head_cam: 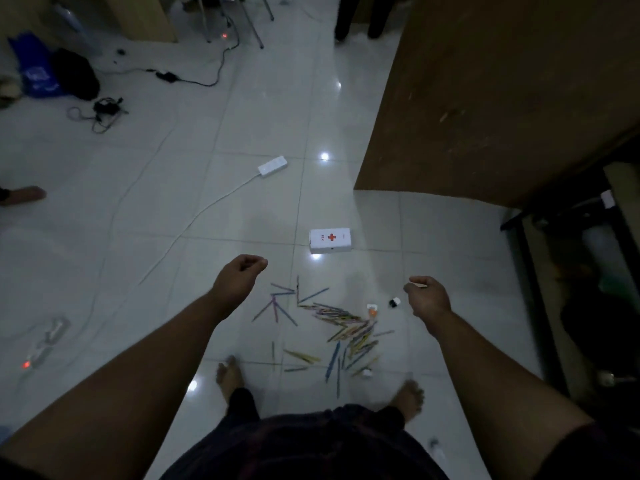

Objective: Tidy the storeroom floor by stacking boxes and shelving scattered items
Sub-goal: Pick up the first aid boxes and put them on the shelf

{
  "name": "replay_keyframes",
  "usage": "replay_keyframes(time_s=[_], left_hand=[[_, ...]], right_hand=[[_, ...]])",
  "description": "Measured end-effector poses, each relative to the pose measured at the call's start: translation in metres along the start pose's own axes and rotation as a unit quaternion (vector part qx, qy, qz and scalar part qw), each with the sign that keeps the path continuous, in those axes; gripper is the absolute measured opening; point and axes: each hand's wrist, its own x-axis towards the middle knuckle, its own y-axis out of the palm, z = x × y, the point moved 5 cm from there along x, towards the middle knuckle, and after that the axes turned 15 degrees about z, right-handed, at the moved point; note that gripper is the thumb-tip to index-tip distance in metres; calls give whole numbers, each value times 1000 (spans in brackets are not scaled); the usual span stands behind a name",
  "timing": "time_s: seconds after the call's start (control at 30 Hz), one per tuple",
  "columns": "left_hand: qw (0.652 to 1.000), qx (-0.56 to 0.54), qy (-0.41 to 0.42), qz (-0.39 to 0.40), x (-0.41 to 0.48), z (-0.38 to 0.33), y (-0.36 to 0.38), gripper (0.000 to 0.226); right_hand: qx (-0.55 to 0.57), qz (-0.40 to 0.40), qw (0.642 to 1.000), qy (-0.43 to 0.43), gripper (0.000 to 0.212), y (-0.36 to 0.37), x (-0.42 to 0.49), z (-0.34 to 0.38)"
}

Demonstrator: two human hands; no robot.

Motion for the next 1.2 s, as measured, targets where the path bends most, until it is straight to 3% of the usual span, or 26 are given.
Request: replay_keyframes(time_s=[0.13, 0.4, 0.67, 1.0, 1.2], left_hand=[[997, 53, 1, 53, 27, 1, -86, 29], [988, 106, 29, 109, 61, -29, -187, 28], [979, 143, 54, 138, 127, -84, -230, 27], [945, 241, 66, 209, 268, -183, -244, 26], [932, 237, 66, 264, 329, -229, -233, 24]], right_hand=[[38, -54, 997, 29, 23, 73, -19, 13], [83, -54, 995, 31, 20, 187, -46, 74], [68, -83, 994, 25, 13, 218, -2, 125], [170, -128, 974, 79, 17, 248, 117, 172], [208, -152, 961, 105, 18, 243, 142, 200]])
